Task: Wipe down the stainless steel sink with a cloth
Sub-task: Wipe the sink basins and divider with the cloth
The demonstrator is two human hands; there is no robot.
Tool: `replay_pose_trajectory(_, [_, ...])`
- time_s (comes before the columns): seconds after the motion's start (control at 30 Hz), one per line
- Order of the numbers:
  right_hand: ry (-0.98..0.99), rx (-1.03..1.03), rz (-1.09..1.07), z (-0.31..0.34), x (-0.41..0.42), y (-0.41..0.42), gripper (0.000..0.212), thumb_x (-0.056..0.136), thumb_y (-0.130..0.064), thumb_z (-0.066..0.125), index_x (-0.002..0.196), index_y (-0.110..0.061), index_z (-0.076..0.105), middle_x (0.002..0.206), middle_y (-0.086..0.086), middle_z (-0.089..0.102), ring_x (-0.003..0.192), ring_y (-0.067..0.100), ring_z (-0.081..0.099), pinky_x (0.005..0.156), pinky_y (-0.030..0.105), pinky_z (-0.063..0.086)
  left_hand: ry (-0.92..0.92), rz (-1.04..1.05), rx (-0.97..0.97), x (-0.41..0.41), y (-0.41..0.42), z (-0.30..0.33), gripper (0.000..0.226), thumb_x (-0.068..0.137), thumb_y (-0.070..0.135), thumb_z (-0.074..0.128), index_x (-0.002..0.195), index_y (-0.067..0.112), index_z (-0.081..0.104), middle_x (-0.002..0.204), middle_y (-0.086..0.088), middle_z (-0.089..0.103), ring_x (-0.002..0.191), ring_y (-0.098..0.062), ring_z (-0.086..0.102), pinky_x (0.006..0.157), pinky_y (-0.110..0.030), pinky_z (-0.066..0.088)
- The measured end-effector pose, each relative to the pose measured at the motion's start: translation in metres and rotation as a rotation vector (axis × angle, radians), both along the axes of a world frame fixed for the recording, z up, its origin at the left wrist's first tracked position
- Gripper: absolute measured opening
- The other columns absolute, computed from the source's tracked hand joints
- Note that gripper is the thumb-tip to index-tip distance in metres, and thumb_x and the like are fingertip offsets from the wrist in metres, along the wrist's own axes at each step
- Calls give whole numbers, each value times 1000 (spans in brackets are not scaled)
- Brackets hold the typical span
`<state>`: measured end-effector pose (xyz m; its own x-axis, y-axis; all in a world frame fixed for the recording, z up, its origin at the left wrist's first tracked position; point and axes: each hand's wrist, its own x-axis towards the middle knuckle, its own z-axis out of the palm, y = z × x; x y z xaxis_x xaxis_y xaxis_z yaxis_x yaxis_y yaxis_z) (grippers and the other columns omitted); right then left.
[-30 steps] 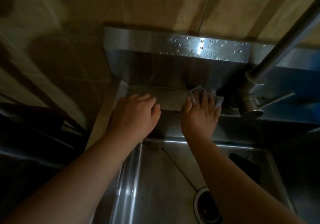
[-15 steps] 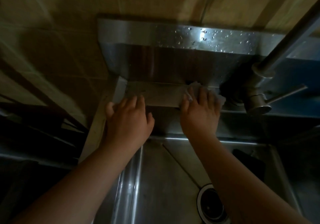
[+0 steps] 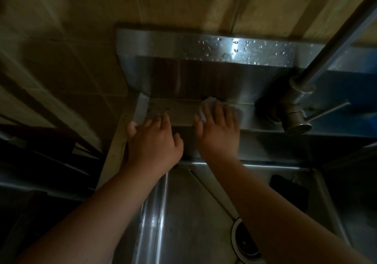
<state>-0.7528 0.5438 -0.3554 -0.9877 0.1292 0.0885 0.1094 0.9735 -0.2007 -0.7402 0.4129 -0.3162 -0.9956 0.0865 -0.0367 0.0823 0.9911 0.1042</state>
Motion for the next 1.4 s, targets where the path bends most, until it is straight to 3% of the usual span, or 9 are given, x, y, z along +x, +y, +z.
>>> replay_pose_trajectory(0.2, [265,21,327,9,27,0,43,87,-36,39,112,-15,68,117,12,66,113,32,60,98,49,40,-55,-27,-5,4,-12,8,56,95,39,17,146,17,8,155,-2,15,140,-14,15,108,-43,6])
replay_pose_trajectory(0.3, [170,-22,232,16,19,8,48,91,-37,31,119,-17,64,126,9,62,121,28,55,107,38,34,-1,-34,-24,10,-19,12,57,95,38,17,146,16,6,156,-2,6,141,-12,8,105,-40,6])
replay_pose_trajectory(0.4, [-3,-122,148,15,-4,-11,49,99,-41,21,141,-23,38,151,4,33,143,22,20,115,33,7,18,8,-51,15,-19,13,56,95,37,17,146,15,9,156,-2,7,141,-12,8,105,-42,6])
replay_pose_trajectory(0.53, [-36,-111,314,10,-9,-48,53,98,-43,15,146,-24,27,156,5,20,146,23,8,117,38,-2,17,31,-99,19,-24,12,57,92,34,19,145,15,12,156,-2,7,141,-10,4,101,-40,2])
replay_pose_trajectory(0.6, [-39,-67,433,7,2,-49,56,95,-44,16,144,-22,32,154,6,26,144,25,16,116,41,2,12,50,-109,19,-30,12,57,92,34,21,145,16,13,156,-1,6,141,-9,5,94,-38,-1])
replay_pose_trajectory(0.73, [210,-63,404,10,16,-29,49,88,-36,32,117,-14,65,121,11,64,116,32,58,96,55,41,-40,54,-116,23,-42,9,57,91,35,25,145,18,15,156,0,4,141,-9,5,94,-38,0])
replay_pose_trajectory(0.93, [-34,-164,211,2,-14,-55,52,97,-48,20,146,-31,24,157,0,18,145,23,5,111,39,-9,-60,73,-82,21,-41,8,62,89,41,26,145,18,15,156,2,5,140,-8,7,102,-43,5])
replay_pose_trajectory(1.17, [104,-82,475,1,-1,-58,59,92,-47,14,138,-25,43,146,3,41,139,29,31,114,48,14,-44,6,-52,23,-55,6,64,84,43,17,145,24,14,156,7,3,138,-4,9,102,-40,7])
replay_pose_trajectory(1.4, [-72,-288,316,5,-25,-83,51,97,-47,16,145,-34,25,156,-5,22,144,20,6,108,34,-6,-12,-15,-8,23,-58,3,60,89,43,31,144,27,14,155,8,10,137,-5,10,101,-38,2])
